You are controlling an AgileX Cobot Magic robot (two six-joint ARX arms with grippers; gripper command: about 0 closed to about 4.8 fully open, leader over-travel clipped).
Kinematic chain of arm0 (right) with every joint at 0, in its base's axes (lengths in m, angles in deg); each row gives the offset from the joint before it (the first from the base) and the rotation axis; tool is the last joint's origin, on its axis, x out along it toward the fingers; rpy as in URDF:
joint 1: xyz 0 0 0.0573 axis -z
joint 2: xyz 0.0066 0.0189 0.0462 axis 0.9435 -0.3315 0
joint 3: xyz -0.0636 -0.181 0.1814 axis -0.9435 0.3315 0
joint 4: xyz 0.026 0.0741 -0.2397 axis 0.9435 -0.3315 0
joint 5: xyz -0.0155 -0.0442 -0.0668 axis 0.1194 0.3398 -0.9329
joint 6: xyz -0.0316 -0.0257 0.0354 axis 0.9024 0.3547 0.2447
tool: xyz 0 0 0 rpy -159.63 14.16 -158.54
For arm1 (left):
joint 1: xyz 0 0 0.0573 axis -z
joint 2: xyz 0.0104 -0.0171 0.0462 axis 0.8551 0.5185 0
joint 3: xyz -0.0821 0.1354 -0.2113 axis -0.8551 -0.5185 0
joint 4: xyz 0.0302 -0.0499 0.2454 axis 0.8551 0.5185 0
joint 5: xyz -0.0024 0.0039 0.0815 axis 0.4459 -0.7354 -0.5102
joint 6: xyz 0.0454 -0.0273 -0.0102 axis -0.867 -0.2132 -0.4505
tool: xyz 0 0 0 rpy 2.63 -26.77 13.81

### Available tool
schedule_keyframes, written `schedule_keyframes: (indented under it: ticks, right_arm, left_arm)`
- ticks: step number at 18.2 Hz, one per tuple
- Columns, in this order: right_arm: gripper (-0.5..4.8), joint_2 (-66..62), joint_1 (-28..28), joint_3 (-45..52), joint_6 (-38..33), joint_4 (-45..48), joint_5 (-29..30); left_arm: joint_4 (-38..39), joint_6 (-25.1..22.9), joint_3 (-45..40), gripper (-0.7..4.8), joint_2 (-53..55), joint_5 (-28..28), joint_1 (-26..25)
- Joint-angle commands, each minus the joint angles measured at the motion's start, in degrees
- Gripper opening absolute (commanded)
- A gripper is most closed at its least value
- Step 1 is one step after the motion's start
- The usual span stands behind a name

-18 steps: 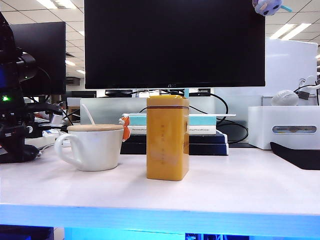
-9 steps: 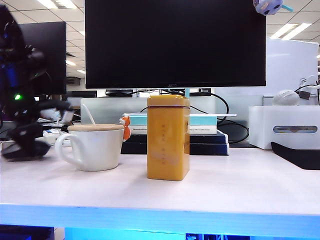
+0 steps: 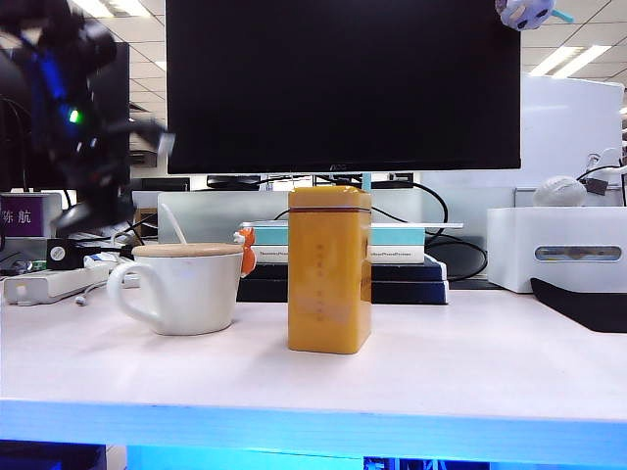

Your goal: Place the black mouse on the black mouse pad.

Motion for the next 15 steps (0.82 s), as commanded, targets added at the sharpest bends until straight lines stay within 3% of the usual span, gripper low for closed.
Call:
schedule_keyframes:
  ticks: [1,8,11,15]
  right_arm:
    - [-0.04,0.13,0.04,-0.31,-0.2,0.42,0.37]
    - [-0.04,-1.66,0.07,-0.31,0.42,-1.14,3.3]
    - [-0.04,-2.64,0.09,-0.31,5.84,-3.3,7.34]
    - [-0.04,-2.64,0.17,-0.31,6.29,-4.02,7.13]
  left_arm:
    - [0.46,4.68,2.95,2.05,-0.72,0.5,1.31]
    - [1.22,7.08,12.79,2.05,-1.62,-1.29,13.0]
    - [-0.66,8.35,18.4,2.05,-1.6,-1.22,21.75]
    - [-6.6,9.38,20.31,2.05,-1.6,-1.18,29.11]
